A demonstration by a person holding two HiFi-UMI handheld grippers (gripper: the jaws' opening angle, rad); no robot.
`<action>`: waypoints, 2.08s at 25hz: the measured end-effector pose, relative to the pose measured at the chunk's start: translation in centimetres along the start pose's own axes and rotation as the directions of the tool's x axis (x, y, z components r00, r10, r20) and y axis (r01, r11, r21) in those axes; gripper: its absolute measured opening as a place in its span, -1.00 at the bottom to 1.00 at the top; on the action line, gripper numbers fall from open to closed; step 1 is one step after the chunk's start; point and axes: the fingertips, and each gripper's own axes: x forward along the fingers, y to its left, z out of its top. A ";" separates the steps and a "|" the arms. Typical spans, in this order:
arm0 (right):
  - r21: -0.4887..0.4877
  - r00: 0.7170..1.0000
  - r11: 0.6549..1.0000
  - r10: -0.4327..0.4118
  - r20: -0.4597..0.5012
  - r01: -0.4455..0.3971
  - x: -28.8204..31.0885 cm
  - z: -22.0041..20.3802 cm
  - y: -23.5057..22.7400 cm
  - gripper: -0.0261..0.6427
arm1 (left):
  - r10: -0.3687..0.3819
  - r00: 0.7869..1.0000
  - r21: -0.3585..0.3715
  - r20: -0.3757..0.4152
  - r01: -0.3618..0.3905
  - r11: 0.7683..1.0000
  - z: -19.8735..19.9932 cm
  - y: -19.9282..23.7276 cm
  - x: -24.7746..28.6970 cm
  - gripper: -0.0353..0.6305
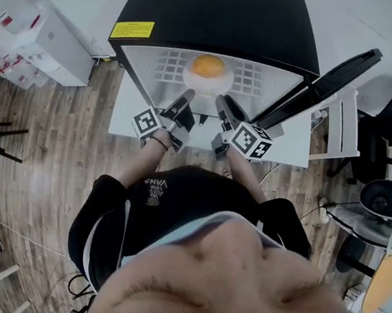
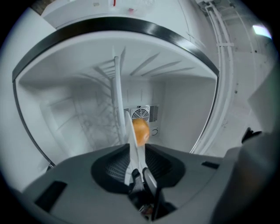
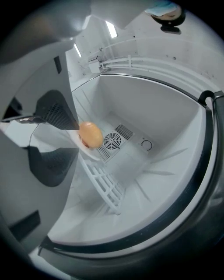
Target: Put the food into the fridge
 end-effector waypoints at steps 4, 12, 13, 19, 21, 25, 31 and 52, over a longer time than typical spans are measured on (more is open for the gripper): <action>-0.065 1.000 0.998 -0.012 -0.006 0.012 -0.1 -0.2 0.5 -0.58 | 0.016 1.000 0.116 0.015 -0.017 0.993 0.2 -0.5 -1.1 -0.64; -0.164 0.999 0.985 -0.050 0.017 0.053 -0.7 -0.2 0.9 -0.68 | 0.123 0.992 0.513 -0.032 -0.089 0.854 0.1 -1.1 -2.5 -0.64; -0.179 0.998 0.982 -0.057 0.022 0.060 -0.8 -0.2 0.8 -0.70 | 0.126 0.991 0.543 -0.043 -0.083 0.836 -0.1 -1.2 -2.5 -0.64; -0.275 0.996 0.958 -0.083 0.020 0.085 -0.9 -0.7 0.9 -0.84 | 0.162 0.983 0.667 -0.086 -0.064 0.743 -0.8 -1.3 -2.5 -0.64; -0.301 0.996 0.950 -0.090 0.009 0.088 -1.0 -1.0 1.0 -0.87 | 0.177 0.980 0.702 -0.096 -0.059 0.710 -1.1 -1.4 -2.6 -0.64; -0.341 0.996 0.937 -0.090 -0.008 0.082 -0.7 -1.4 1.3 -0.89 | 0.199 0.975 0.748 -0.104 -0.055 0.661 -1.0 -1.4 -2.5 -0.74; -0.384 0.996 0.920 -0.088 -0.018 0.074 0.0 -1.5 1.6 -0.89 | 0.233 0.966 0.798 -0.111 -0.053 0.600 -0.8 -1.2 -2.1 -0.80; -0.392 0.995 0.916 -0.100 -0.017 0.085 1.4 -0.6 0.8 -0.89 | 0.248 0.959 0.795 -0.139 -0.041 0.606 -0.2 -0.4 0.4 -0.81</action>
